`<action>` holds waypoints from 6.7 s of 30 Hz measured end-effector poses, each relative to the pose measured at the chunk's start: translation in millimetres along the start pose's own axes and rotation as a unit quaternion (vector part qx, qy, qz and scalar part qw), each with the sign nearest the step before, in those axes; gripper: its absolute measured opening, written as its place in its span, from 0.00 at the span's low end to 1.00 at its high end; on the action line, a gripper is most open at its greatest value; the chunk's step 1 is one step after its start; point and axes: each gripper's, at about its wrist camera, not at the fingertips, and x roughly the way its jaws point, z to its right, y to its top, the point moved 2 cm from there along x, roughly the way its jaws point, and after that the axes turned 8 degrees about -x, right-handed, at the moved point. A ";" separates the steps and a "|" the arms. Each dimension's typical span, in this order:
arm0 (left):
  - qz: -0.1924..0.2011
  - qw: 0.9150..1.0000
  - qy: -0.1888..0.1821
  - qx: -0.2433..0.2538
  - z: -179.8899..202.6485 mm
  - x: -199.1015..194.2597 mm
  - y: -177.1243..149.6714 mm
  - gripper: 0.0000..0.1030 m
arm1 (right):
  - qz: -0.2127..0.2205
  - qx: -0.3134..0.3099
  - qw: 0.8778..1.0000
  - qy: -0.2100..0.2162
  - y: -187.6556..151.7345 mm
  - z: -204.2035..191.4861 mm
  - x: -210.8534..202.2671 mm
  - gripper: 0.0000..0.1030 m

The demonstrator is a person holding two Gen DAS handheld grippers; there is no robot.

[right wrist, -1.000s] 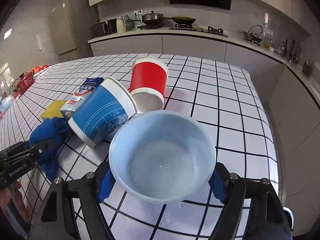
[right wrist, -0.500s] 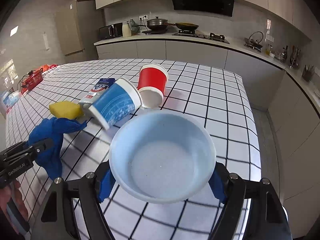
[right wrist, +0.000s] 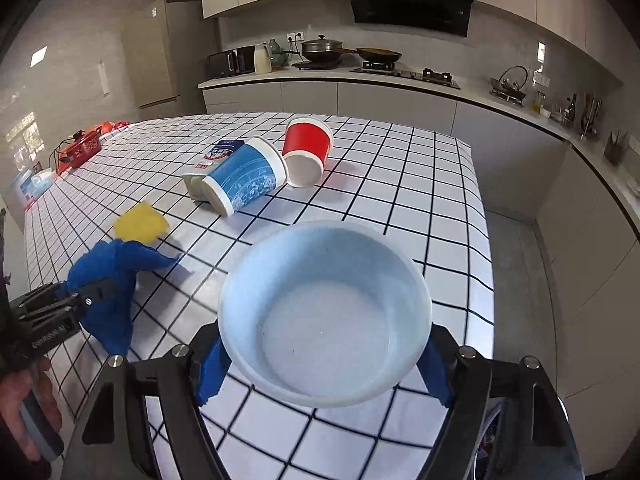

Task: Collect trash
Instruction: 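Carry the blue bowl and blue cloth over the black bin and release both, then move both tools back over the table toward the yellow sponge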

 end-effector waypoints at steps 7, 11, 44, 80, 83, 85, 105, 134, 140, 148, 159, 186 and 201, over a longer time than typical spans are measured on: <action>0.057 0.998 -0.014 -0.006 11.2 -28.2 31.5 0.40 | 0.008 0.005 1.000 -0.007 -8.9 9.6 -20.1 0.78; 0.013 1.000 -0.005 -0.007 5.9 -4.8 10.4 0.40 | 0.013 0.010 1.000 -0.009 -12.4 15.0 -29.6 0.78; -0.012 0.999 -0.001 0.032 63.4 -14.2 -36.1 0.39 | 0.038 0.052 0.997 -0.045 -50.3 87.2 -96.3 0.78; 0.083 0.994 -0.053 0.052 144.8 -74.1 -2.8 0.38 | 0.059 0.041 0.997 -0.041 -63.9 121.1 -131.1 0.78; 0.077 0.993 -0.063 0.056 160.0 -67.7 -6.5 0.38 | 0.057 0.047 0.996 -0.048 -70.3 131.8 -136.7 0.78; 0.072 0.993 -0.068 0.062 170.7 -63.6 -12.1 0.38 | 0.056 0.050 0.996 -0.054 -76.3 140.9 -141.3 0.78; 0.015 0.985 -0.120 0.124 283.5 -27.7 -74.9 0.38 | 0.031 0.109 0.988 -0.107 -149.2 237.8 -178.8 0.78; -0.115 0.963 -0.144 0.196 374.7 44.9 -193.6 0.38 | -0.072 0.104 0.990 -0.066 -260.0 300.7 -123.0 0.78; -0.139 0.960 -0.137 0.199 381.5 67.0 -205.2 0.38 | -0.092 0.088 0.991 -0.040 -274.1 309.6 -96.5 0.78; -0.178 0.956 -0.134 0.189 384.0 106.2 -227.8 0.91 | -0.108 0.007 0.994 -0.013 -294.8 311.9 -52.1 0.96; -0.206 0.955 -0.071 0.201 366.9 130.9 -259.1 0.98 | -0.169 0.041 0.984 -0.023 -345.5 350.2 -20.7 1.00; -0.060 0.978 -0.095 0.175 375.5 20.4 -170.0 0.98 | -0.065 0.075 0.985 -0.139 -245.6 319.8 -122.2 1.00; 0.018 0.990 -0.053 0.130 294.9 -32.7 -116.0 0.98 | 0.005 0.045 0.992 -0.115 -158.9 241.9 -148.4 1.00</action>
